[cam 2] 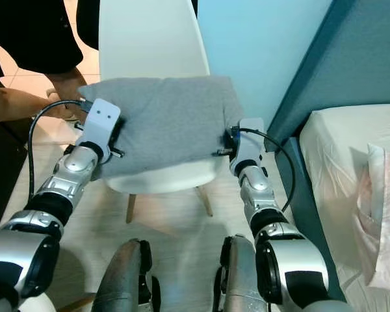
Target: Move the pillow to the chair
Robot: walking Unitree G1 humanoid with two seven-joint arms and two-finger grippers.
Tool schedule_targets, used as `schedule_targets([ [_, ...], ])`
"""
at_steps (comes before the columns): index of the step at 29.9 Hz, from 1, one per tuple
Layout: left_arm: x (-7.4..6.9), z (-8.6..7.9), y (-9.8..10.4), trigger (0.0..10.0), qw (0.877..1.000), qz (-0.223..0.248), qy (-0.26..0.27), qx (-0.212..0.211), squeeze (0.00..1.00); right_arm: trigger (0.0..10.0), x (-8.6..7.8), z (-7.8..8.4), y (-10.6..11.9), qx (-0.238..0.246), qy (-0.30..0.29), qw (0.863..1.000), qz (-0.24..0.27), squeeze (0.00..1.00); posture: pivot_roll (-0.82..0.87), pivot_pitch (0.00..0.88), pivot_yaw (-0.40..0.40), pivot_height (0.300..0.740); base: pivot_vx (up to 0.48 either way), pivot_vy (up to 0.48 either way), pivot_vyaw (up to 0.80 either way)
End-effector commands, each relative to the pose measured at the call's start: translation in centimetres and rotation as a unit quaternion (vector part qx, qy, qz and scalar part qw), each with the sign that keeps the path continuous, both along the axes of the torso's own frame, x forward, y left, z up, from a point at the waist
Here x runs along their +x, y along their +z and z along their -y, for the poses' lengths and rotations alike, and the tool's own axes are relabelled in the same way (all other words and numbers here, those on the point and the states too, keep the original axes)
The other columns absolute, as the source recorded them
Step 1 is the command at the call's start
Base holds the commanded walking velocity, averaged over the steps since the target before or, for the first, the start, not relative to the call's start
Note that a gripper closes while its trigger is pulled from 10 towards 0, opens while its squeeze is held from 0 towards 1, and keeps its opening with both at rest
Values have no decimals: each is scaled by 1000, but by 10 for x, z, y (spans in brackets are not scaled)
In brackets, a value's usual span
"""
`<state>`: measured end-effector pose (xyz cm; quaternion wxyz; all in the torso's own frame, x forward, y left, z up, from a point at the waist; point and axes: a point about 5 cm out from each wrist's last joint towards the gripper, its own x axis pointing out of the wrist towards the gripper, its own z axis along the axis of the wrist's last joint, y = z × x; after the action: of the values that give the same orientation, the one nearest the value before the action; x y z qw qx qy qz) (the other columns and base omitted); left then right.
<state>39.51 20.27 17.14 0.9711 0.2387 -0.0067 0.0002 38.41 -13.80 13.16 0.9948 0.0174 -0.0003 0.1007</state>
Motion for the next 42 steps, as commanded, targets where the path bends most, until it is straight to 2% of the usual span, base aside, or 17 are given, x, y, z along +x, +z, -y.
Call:
schedule_targets([
  [1,-1,-13,2,10000,999,7,26,23,1000,10000,-1,-2,-6,0,18,1000,-21,1000,109,308,-63,606,0,0,0],
  [6,-3,-18,-3,10000,999,-6,30,22,1000,10000,-1,-2,-5,6,20,1000,-23,1000,110,308,-65,606,0,0,0],
  [7,-4,-19,-6,10000,999,-15,31,22,1000,10000,0,0,-5,0,11,1000,-24,588,106,307,-69,606,0,0,0],
  [8,-4,-21,-9,10000,999,-22,32,24,1000,10000,1,4,-4,-21,-9,999,-24,588,106,306,-71,606,0,0,0],
  [9,-5,-22,-10,10000,999,-27,35,21,0,10000,1,10,-3,-44,-34,998,-21,0,106,305,-73,606,0,0,0],
  [13,-5,-24,-11,10000,999,-33,37,13,0,10000,2,18,0,-70,-64,995,-11,0,107,300,-72,606,0,0,0],
  [18,-5,-22,-13,10000,999,-35,34,-3,0,10000,4,24,5,-68,-80,994,1,0,110,269,-70,606,0,0,0],
  [21,-7,-29,-13,10000,997,-27,52,-41,0,10000,3,30,7,-59,-91,994,16,0,125,183,-75,606,0,0,0],
  [25,-10,-35,-18,10000,994,-31,72,-71,0,10000,0,32,2,-35,-91,995,13,0,128,122,-77,606,0,0,0],
  [26,-14,-39,-25,10000,991,-32,87,-97,0,10000,-4,31,-5,-15,-73,997,4,0,123,85,-84,606,0,0,0],
  [27,-14,-39,-25,10000,991,-32,87,-97,0,10000,-4,31,-5,-15,-73,997,4,0,123,85,-84,606,0,0,0],
  [29,-22,-42,-39,10000,984,-38,103,-139,0,10000,-10,26,-17,-7,-47,999,-7,0,120,42,-87,606,0,0,0],
  [30,-27,-39,-48,10000,979,-41,99,-171,0,10000,-15,24,-24,-4,-43,999,-10,0,120,25,-84,606,0,0,0],
  [32,-35,-30,-57,10000,978,-29,90,-188,0,10000,-21,21,-33,5,-44,999,-17,0,121,21,-78,606,0,0,0],
  [34,-35,-30,-57,10000,978,-29,90,-188,0,10000,-21,21,-33,5,-44,999,-17,0,121,21,-78,606,0,0,0],
  [39,-60,-5,-97,10000,976,-66,97,-185,0,10000,-37,11,-58,15,-38,998,-47,0,112,26,-74,606,0,0,0],
  [42,-63,-1,-102,10000,977,-70,91,-179,0,10000,-39,9,-62,16,-33,998,-52,0,111,31,-76,606,0,0,0],
])
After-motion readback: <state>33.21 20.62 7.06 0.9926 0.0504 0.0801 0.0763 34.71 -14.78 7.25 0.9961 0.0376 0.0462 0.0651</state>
